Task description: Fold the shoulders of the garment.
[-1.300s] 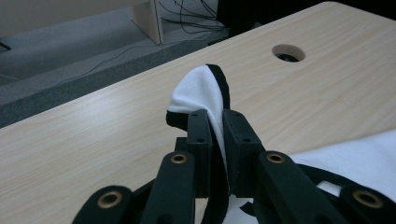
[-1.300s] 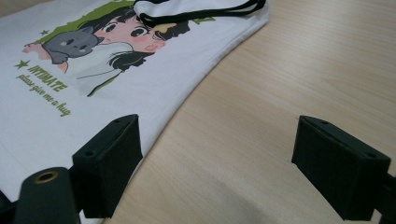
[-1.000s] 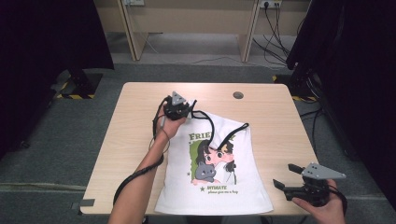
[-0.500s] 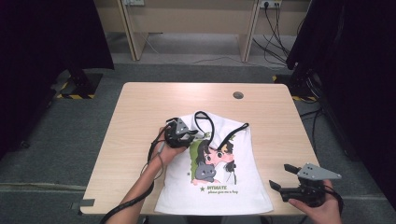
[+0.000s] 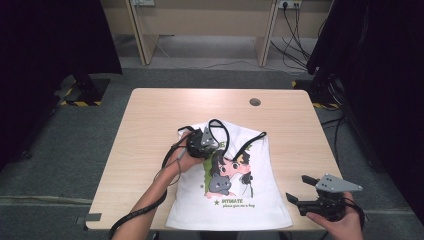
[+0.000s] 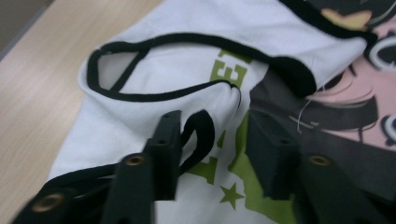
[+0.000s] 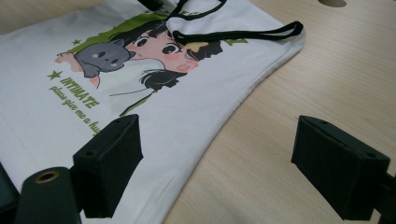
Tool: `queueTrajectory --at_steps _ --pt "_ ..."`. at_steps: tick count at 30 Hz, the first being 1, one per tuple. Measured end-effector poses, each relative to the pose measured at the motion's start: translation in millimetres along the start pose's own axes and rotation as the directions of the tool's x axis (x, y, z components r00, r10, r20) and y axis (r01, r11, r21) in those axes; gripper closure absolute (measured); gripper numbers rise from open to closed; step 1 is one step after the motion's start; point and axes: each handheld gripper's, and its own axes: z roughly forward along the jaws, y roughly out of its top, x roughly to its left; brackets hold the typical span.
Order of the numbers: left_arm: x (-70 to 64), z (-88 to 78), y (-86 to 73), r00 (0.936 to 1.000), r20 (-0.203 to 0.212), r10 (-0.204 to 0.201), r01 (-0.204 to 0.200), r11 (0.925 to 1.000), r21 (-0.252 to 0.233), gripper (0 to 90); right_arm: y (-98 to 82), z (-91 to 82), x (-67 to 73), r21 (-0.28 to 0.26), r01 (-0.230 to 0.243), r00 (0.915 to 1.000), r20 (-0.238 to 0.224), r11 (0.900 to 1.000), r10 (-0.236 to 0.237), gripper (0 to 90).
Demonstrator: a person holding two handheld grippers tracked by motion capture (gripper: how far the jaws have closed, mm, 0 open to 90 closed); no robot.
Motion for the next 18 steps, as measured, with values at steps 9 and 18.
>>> queueTrajectory --at_steps 9,18 --pt "-0.7 -18.4 -5.0 0.9982 0.015 0.059 -0.059 0.9983 -0.001 83.6 0.1 3.2 1.8 0.003 0.001 1.0000 -0.006 1.000 -0.001 16.0" --pt "-2.0 -52.3 -19.1 0.9893 0.035 0.142 -0.143 0.9890 0.037 81.2 0.0 5.7 1.9 0.012 0.003 0.9999 -0.011 1.000 -0.003 16.0"
